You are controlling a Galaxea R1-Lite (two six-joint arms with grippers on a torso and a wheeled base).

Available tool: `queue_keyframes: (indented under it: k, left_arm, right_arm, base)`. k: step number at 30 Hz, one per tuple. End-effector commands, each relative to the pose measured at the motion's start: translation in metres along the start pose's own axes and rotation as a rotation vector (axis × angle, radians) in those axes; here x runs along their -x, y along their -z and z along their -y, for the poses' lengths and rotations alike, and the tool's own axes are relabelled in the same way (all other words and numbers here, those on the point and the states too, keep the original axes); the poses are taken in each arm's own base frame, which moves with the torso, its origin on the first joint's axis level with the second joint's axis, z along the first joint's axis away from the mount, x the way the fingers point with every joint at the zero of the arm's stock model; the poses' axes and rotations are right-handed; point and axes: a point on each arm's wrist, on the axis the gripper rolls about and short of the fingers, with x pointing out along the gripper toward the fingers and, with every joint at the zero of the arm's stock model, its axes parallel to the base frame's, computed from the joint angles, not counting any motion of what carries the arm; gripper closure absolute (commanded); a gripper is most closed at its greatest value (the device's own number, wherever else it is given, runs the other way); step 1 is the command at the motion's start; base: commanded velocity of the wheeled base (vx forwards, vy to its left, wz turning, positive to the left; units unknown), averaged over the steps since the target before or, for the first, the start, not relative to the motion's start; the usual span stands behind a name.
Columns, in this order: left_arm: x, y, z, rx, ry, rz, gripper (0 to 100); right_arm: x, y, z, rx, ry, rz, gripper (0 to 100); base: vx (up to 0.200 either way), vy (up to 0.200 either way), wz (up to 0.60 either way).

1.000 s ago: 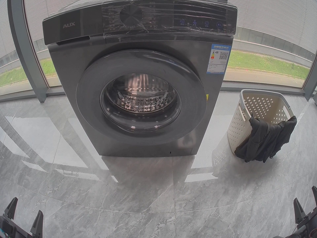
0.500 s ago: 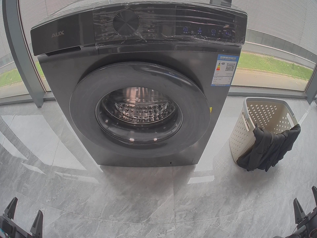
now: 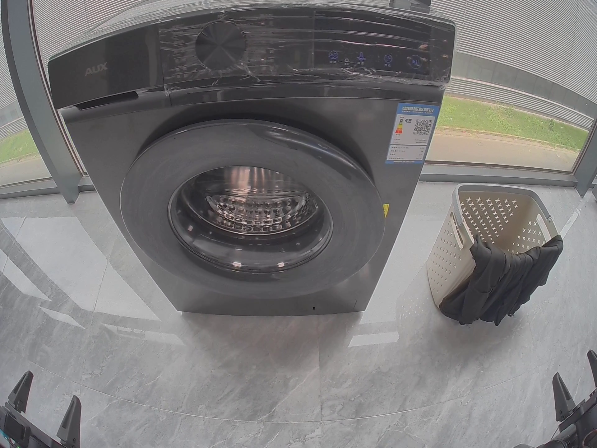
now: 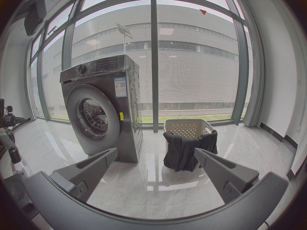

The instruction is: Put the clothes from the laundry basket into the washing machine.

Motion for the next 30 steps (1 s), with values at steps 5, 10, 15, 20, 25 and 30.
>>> queue_keyframes:
  k: [5,10,15,20,25,30]
  left_arm:
    - [-0.0001,0.0053,0.0000,-0.001,0.000,-0.001,0]
    - [-0.0001,0.0053,0.0000,-0.001,0.000,-0.001,0]
    - [-0.0001,0.0053,0.0000,-0.001,0.000,-0.001,0]
    - [-0.0001,0.0053,0.0000,0.000,0.000,-0.001,0]
    - [-0.0001,0.0053,0.0000,-0.001,0.000,-0.001,0]
    - [-0.0001,0.0053,0.0000,-0.001,0.000,-0.001,0]
  right_arm:
    - [-0.0008,0.0051,0.0000,0.000,0.000,-0.013,0]
    - [-0.0008,0.0051,0.0000,0.000,0.000,-0.013,0]
    - [-0.0008,0.0051,0.0000,0.000,0.000,-0.013,0]
    - [-0.0008,0.0051,0.0000,0.000,0.000,-0.013,0]
    - [-0.0008,0.0051,0.0001,0.000,0.002,-0.013,0]
    - [-0.0007,0.0050,0.0000,0.000,0.000,-0.009,0]
  base:
    - [0.000,-0.200,0.00]
    - [0.000,-0.200,0.00]
    - [0.000,-0.200,0.00]
    - [0.000,-0.200,0.00]
    - [0.000,-0.200,0.00]
    - [0.000,-0.200,0.00]
